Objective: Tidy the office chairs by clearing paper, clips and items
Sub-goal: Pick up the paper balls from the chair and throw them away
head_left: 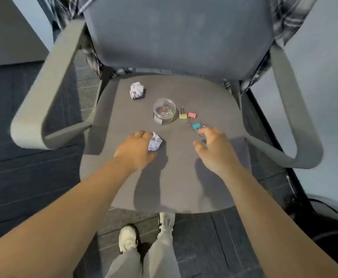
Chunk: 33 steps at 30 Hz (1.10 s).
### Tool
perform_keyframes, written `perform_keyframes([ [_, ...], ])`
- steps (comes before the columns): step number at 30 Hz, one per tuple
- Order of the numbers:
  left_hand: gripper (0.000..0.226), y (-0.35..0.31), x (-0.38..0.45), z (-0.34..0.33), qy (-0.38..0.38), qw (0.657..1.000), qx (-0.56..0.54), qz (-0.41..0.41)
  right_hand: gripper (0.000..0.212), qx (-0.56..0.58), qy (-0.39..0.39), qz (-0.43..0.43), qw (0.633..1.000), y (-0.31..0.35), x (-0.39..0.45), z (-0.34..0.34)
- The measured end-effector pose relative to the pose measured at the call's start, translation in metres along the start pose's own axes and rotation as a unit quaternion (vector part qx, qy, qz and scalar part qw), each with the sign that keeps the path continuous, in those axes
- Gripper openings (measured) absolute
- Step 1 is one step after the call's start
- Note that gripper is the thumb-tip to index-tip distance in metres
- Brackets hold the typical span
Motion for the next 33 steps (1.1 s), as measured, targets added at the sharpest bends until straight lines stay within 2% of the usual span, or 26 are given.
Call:
perform_keyframes([
  [6, 0.073, 0.013, 0.046, -0.048, -0.008, 1.000, -0.016, 0.005, 0.040, 0.000, 0.041, -0.005, 0.999, -0.024, 0.048, -0.061],
  [10, 0.054, 0.020, 0.058, -0.052, -0.018, 0.999, -0.039, 0.024, 0.041, -0.017, 0.051, 0.022, 0.998, -0.020, 0.069, -0.079],
  [15, 0.042, 0.042, 0.062, -0.015, -0.073, 0.991, -0.067, 0.090, 0.042, -0.030, 0.058, 0.060, 0.996, 0.015, 0.098, -0.074],
  [19, 0.039, 0.065, 0.074, 0.027, -0.116, 0.982, -0.045, 0.139, 0.043, -0.030, 0.053, 0.108, 0.992, 0.062, 0.126, -0.071],
  [25, 0.046, 0.097, 0.104, 0.059, -0.112, 0.977, 0.051, 0.172, 0.049, -0.089, 0.076, 0.174, 0.978, 0.117, 0.170, -0.101],
  [30, 0.040, 0.113, 0.130, 0.057, -0.106, 0.977, 0.049, 0.179, 0.062, -0.105, 0.097, 0.187, 0.972, 0.133, 0.204, -0.149],
  [33, 0.037, 0.119, 0.138, 0.051, -0.113, 0.976, 0.022, 0.183, 0.057, -0.110, 0.100, 0.186, 0.971, 0.133, 0.215, -0.167],
])
Point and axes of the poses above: each hand's wrist, its own x-axis towards the middle knuckle, its own z-axis out of the back of the hand, y = z × x, the point moved 8 cm from there along x, towards the middle knuckle, and after that the axes turned 10 degrees about -y, right-handed, at the moved point
